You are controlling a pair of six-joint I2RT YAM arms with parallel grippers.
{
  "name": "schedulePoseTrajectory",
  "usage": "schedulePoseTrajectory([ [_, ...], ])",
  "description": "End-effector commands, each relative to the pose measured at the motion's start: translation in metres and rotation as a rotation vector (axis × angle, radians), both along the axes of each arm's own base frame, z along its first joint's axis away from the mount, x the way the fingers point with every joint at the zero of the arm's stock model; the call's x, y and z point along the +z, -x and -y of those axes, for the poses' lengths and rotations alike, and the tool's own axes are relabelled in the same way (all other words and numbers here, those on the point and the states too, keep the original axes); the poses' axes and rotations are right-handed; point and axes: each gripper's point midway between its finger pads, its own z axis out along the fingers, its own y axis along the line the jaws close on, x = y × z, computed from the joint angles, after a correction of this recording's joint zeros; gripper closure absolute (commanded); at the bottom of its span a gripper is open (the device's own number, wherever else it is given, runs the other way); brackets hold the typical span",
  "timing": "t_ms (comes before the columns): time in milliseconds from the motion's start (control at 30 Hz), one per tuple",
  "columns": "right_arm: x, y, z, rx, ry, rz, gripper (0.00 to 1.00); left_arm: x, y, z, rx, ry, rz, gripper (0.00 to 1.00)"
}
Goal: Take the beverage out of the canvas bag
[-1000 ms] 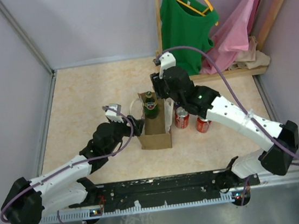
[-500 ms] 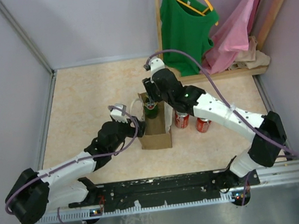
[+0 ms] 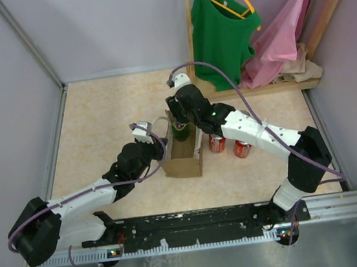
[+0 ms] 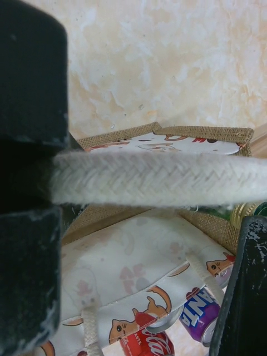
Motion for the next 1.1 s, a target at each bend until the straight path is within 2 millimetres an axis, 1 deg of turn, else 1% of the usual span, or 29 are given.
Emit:
schedulePoseTrajectory([
  [0, 0.009, -0.009, -0.012, 0.001, -0.035, 0.044, 0.48, 0.019, -0.009, 0.0, 0.031, 0.018, 0.057, 1.0],
  [300, -0.012, -0.019, -0.012, -0.038, 0.009, 0.036, 0.48, 0.019, -0.009, 0.004, 0.017, 0.022, 0.054, 1.0],
  [400, -0.012, -0.023, -0.012, -0.05, 0.008, 0.048, 0.49, 0.019, -0.009, 0.004, 0.015, 0.023, 0.056, 1.0],
  [467, -0.027, -0.026, -0.015, -0.052, 0.032, 0.037, 0.5, 0.019, -0.009, 0.004, 0.016, 0.021, 0.058, 1.0],
  [500, -0.029, -0.028, -0.015, -0.054, 0.033, 0.041, 0.5, 0.02, -0.009, 0.005, 0.015, 0.021, 0.059, 1.0],
  [667, -0.035, -0.034, -0.018, -0.06, 0.03, 0.044, 0.54, 0.018, -0.01, 0.005, 0.016, 0.018, 0.057, 1.0],
  [767, -0.035, -0.036, -0.019, -0.067, 0.02, 0.052, 0.58, 0.016, -0.009, 0.004, 0.017, 0.018, 0.053, 1.0],
  [800, -0.035, -0.036, -0.018, -0.069, 0.018, 0.054, 0.62, 0.016, -0.009, 0.004, 0.017, 0.018, 0.051, 1.0],
  [833, -0.035, -0.037, -0.018, -0.072, 0.015, 0.056, 0.7, 0.016, -0.009, 0.004, 0.019, 0.019, 0.051, 1.0],
  [900, -0.031, -0.038, -0.017, -0.079, 0.014, 0.063, 0.92, 0.015, -0.009, 0.003, 0.024, 0.017, 0.05, 1.0],
  [933, -0.03, -0.038, -0.017, -0.08, 0.012, 0.066, 1.0, 0.015, -0.01, 0.002, 0.028, 0.018, 0.05, 1.0],
  [1033, -0.017, -0.039, -0.017, -0.072, 0.001, 0.088, 1.0, 0.017, -0.011, 0.002, 0.036, 0.022, 0.055, 1.0],
  [1067, -0.009, -0.039, -0.017, -0.069, -0.01, 0.104, 1.0, 0.018, -0.011, 0.002, 0.039, 0.027, 0.059, 1.0],
])
